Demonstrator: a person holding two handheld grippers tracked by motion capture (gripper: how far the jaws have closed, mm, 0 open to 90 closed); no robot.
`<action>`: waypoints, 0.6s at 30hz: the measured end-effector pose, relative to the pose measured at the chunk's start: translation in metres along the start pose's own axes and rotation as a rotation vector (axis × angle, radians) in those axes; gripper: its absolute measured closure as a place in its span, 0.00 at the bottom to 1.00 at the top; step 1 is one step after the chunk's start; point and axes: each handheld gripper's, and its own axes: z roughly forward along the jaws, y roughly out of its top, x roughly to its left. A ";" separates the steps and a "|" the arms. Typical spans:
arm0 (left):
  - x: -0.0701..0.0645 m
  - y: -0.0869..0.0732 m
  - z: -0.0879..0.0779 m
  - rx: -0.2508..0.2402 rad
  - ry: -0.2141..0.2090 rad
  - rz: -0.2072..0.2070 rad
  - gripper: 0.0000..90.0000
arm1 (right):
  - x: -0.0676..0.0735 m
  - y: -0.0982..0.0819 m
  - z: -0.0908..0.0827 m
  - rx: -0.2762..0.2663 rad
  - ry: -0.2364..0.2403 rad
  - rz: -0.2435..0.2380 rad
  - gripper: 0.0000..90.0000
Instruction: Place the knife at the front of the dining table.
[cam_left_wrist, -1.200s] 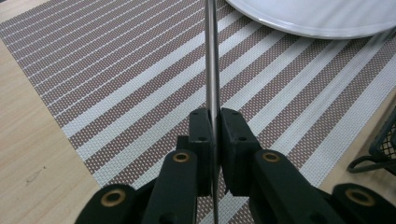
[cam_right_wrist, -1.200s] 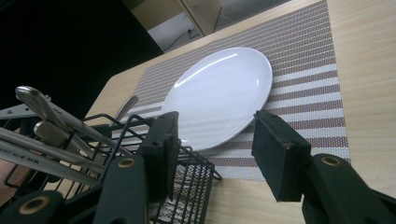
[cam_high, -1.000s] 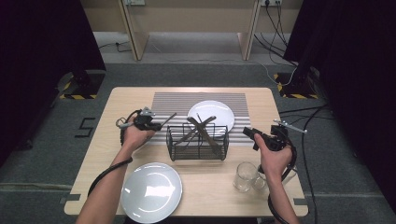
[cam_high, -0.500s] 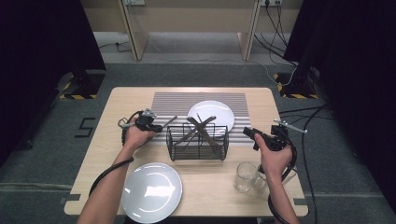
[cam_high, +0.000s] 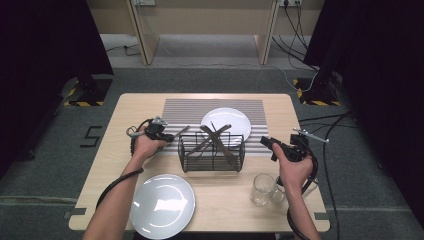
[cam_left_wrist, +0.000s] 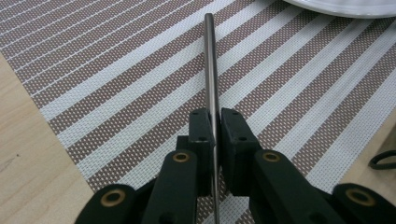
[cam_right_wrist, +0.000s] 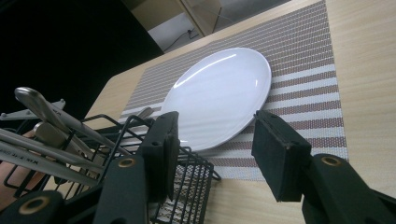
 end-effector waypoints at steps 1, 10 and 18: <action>0.000 0.000 0.000 -0.002 -0.003 -0.001 0.92 | 0.000 0.000 0.000 0.000 0.000 0.000 0.57; 0.003 -0.002 0.000 -0.015 -0.005 0.005 0.92 | 0.000 0.000 -0.001 -0.003 0.001 0.001 0.56; 0.006 -0.004 0.001 -0.031 -0.007 0.004 0.91 | 0.000 0.000 -0.001 -0.002 0.001 0.001 0.56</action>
